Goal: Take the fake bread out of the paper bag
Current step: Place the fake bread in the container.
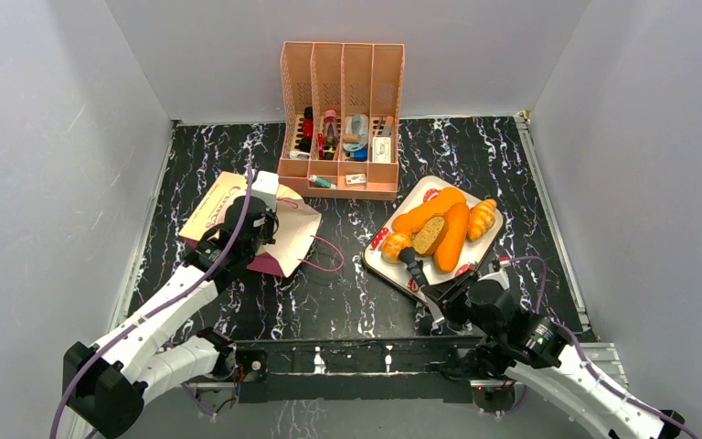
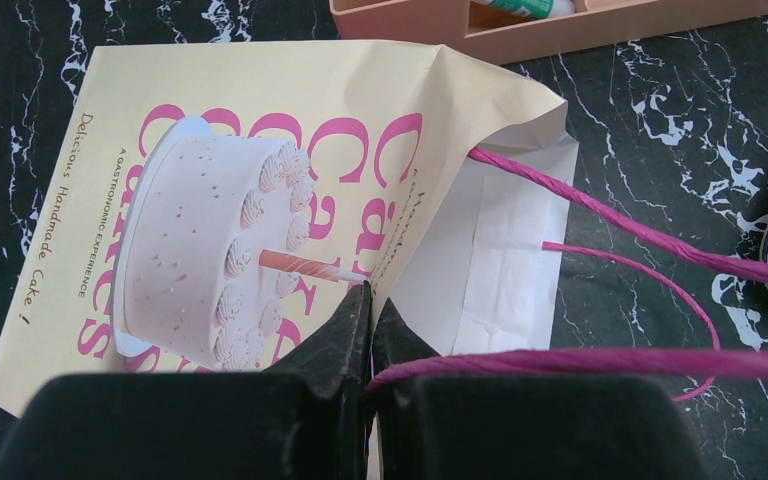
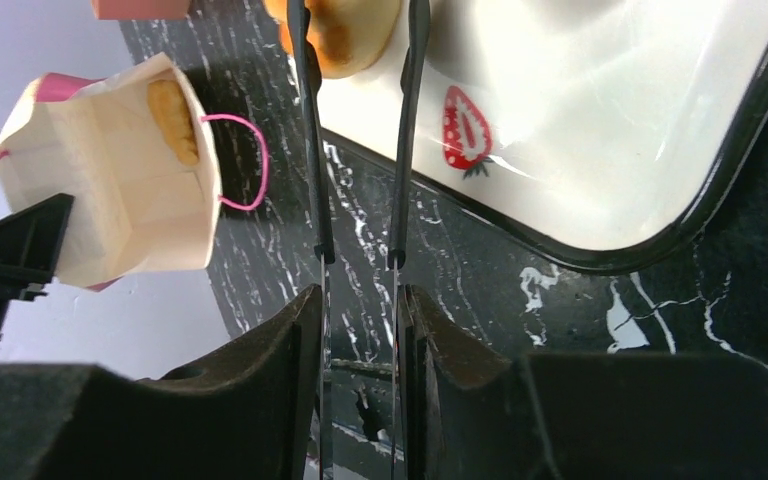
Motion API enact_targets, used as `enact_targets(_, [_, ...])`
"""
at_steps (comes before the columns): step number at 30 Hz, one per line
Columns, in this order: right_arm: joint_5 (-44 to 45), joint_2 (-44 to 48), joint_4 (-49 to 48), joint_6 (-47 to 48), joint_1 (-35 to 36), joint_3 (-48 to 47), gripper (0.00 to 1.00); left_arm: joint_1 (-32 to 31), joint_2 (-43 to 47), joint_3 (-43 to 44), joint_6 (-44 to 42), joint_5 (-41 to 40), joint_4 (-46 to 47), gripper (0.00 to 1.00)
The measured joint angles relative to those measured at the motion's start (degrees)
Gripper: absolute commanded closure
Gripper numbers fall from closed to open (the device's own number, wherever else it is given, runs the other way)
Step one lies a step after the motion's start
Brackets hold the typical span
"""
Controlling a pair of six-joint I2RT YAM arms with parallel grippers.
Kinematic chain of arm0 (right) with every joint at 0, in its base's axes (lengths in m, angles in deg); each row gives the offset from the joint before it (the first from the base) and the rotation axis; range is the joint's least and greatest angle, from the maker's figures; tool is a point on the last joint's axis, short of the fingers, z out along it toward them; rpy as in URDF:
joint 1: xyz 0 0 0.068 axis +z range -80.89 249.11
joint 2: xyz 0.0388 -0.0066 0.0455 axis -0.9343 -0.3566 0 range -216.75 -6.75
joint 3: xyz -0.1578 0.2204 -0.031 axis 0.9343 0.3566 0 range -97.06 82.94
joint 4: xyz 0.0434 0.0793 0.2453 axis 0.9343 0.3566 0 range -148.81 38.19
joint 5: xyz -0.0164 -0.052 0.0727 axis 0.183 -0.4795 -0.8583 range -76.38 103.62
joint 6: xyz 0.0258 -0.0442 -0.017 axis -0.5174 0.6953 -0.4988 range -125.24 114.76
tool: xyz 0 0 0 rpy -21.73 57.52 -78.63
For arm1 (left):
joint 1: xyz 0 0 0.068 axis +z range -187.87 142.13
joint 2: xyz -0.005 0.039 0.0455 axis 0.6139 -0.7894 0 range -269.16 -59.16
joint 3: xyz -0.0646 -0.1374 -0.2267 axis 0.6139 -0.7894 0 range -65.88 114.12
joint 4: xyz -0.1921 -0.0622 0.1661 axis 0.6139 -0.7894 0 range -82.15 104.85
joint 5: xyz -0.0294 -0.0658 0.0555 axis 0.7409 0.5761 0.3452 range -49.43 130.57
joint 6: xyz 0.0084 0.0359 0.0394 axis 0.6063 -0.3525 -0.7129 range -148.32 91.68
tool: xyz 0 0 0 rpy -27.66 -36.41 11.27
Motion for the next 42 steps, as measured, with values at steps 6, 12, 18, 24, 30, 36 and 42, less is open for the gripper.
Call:
enact_targets(6, [0.1, -0.3, 0.9, 0.8, 0.0, -4.2, 0.73, 0.0, 0.2, 0.0, 0.1, 0.3, 0.0, 1.0])
enact_targets(12, [0.2, -0.3, 2.2, 1.8, 0.0, -6.4, 0.75, 0.0, 0.6, 0.0, 0.3, 0.8, -0.5, 1.0])
enact_targets(18, [-0.1, -3.0, 0.9, 5.4, 0.0, -8.7, 0.76, 0.0, 1.2, 0.0, 0.3, 1.7, -1.6, 1.0])
enact_targets(24, [-3.2, -14.0, -8.8, 11.2, 0.0, -10.2, 0.77, 0.0, 3.0, 0.0, -0.2, 3.7, -2.6, 1.0])
enact_targets(30, [-8.8, -26.2, -22.9, 15.2, 0.0, -10.2, 0.77, 0.0, 4.9, -0.3, -0.5, 5.4, -3.0, 1.0])
enact_targets(36, [-13.0, -35.6, -34.7, 17.6, 0.5, -10.2, 0.77, 0.0, 5.9, -1.5, -0.5, 6.5, -3.5, 1.0])
enact_targets(42, [-14.6, -40.7, -41.1, 18.3, 3.2, -12.1, 0.78, 0.0, 6.2, -2.3, -0.4, 7.3, -3.7, 1.0])
